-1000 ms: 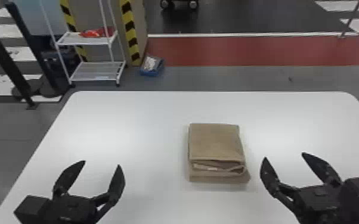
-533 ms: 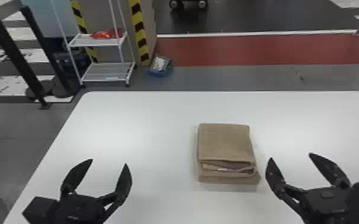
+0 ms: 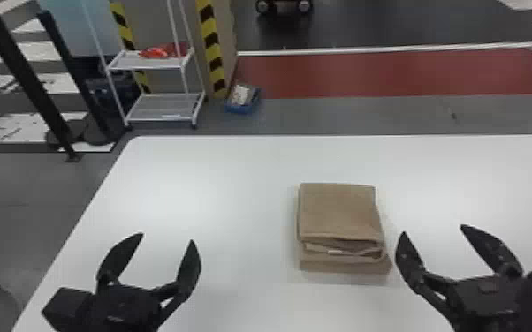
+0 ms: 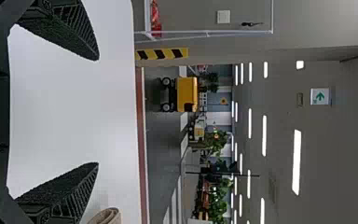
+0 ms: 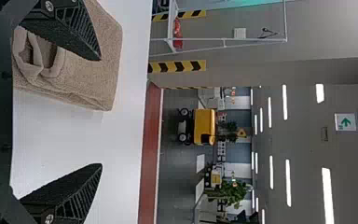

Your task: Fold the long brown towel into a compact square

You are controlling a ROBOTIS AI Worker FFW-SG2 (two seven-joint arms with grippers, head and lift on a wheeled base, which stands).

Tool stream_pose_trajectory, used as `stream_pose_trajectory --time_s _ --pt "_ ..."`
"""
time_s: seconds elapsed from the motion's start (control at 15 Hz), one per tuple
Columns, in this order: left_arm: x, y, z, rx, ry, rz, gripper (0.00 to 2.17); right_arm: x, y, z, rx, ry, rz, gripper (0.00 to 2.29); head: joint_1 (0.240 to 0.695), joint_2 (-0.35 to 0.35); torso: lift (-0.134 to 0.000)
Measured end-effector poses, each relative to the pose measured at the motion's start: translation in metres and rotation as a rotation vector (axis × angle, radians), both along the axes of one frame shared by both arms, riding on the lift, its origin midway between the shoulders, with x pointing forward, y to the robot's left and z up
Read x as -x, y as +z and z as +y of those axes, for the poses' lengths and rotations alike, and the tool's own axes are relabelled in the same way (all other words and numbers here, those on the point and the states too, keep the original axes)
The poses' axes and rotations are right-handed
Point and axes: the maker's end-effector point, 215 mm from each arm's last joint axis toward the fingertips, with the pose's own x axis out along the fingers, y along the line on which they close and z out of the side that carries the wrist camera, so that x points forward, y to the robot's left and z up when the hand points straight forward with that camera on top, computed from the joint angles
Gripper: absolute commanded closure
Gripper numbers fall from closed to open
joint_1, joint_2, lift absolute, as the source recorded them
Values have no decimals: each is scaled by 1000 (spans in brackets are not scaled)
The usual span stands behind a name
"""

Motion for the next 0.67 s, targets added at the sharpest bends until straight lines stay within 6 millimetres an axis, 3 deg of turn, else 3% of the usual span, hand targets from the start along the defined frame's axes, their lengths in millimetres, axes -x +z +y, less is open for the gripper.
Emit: stream_pose_trajectory --time_s 0.67 --pt "-3 2 0 4 -1 -7 80 -3 2 11 4 18 -14 76 695 130 -120"
